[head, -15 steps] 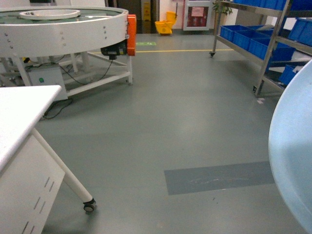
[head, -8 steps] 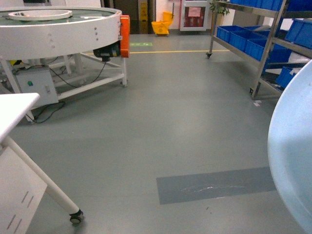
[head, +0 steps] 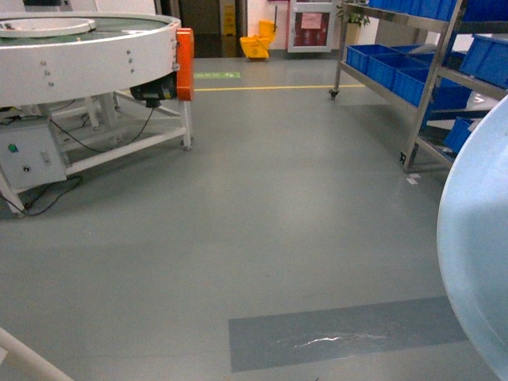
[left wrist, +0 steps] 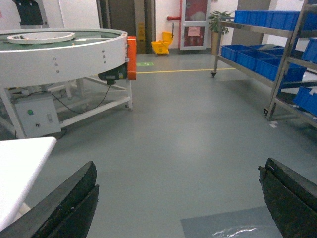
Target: Place blue tray on left shelf second layer neatly
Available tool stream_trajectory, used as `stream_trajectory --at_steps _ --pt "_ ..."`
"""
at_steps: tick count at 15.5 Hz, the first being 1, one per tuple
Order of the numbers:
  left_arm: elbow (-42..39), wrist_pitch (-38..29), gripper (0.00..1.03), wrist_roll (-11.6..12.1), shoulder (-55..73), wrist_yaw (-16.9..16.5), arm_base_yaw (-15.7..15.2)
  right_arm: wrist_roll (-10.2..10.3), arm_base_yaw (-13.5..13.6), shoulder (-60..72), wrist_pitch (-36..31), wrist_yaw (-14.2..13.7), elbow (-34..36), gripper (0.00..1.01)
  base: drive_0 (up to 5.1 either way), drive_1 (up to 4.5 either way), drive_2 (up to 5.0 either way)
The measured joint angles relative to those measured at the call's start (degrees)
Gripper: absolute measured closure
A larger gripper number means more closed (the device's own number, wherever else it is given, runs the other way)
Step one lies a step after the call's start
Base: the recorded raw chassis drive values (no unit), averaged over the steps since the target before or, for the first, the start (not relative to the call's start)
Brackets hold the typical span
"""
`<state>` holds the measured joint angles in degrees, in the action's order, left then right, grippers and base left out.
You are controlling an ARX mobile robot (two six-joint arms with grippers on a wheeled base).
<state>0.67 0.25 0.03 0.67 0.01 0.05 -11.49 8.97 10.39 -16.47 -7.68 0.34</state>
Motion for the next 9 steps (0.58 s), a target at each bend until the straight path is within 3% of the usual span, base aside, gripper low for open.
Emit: stream_trajectory --at_steps 9 --pt "0.0 0.0 0.05 0.0 0.0 0.0 0.0 0.0 0.0 0.0 0.0 0.0 0.0 0.99 2.7 2.31 -5.0"
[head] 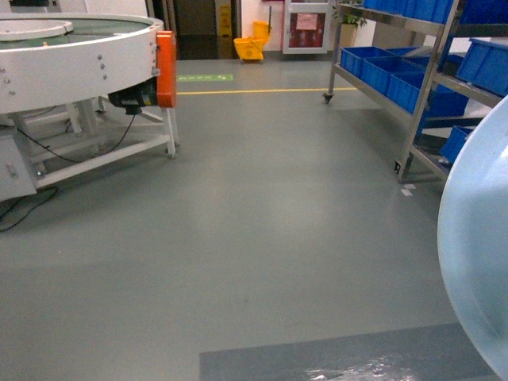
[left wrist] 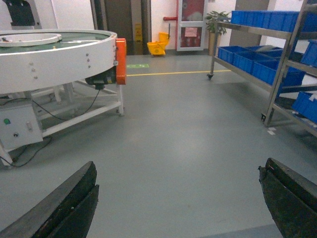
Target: Place blue tray on left shelf second layer neatly
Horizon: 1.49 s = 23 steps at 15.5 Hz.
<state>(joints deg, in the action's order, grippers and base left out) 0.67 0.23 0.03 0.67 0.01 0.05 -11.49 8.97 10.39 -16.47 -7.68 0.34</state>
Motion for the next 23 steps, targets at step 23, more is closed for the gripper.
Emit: stream_trajectory --at_steps 23 --pt "0.0 0.0 0.05 0.0 0.0 0.0 0.0 0.0 0.0 0.0 0.1 0.0 0.0 0.99 1.2 3.23 -4.4"
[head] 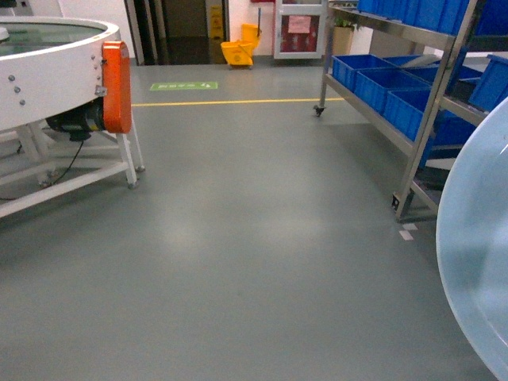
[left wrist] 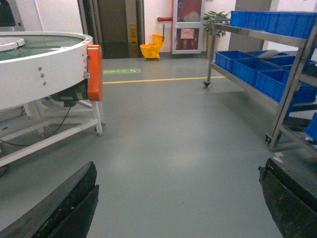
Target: Place blue tray on left shelf second layer neatly
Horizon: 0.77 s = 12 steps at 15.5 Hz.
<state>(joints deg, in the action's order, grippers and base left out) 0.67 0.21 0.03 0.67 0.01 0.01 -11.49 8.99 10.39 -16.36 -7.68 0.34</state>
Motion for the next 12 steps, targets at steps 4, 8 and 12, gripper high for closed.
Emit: stream_trajectory --at_steps 4,8,12 --pt "0.0 0.0 0.05 0.0 0.0 0.0 0.0 0.0 0.0 0.0 0.0 0.0 0.0 0.99 0.0 4.08 -4.0" --pt "0.0 0.1 0.05 0.0 0.0 0.0 0.0 0.0 0.0 0.0 0.0 0.0 0.0 0.99 0.1 4.18 -3.9" --pt "0.0 0.0 0.05 0.0 0.0 0.0 0.0 0.0 0.0 0.0 -0.2 0.0 0.0 0.99 0.1 4.18 -3.9"
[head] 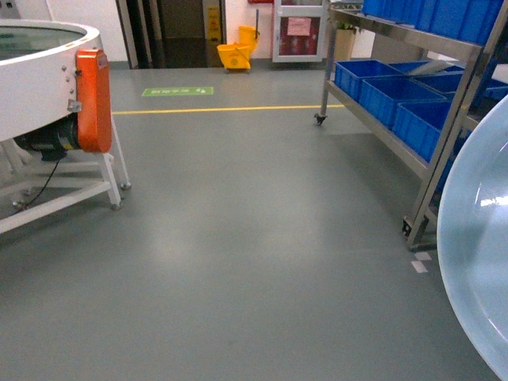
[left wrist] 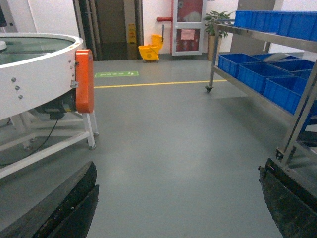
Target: Place blue tray on left shelf second layer neatly
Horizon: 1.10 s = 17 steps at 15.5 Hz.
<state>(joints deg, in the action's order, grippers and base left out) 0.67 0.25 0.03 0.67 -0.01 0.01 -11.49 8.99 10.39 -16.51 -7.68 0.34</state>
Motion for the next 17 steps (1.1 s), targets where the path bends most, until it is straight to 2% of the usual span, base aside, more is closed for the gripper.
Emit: stream_trajectory --at_steps 17 --pt "0.0 0.1 0.05 0.0 0.0 0.1 0.0 0.0 0.0 0.0 0.0 0.0 0.0 0.99 0.0 4.08 -4.0"
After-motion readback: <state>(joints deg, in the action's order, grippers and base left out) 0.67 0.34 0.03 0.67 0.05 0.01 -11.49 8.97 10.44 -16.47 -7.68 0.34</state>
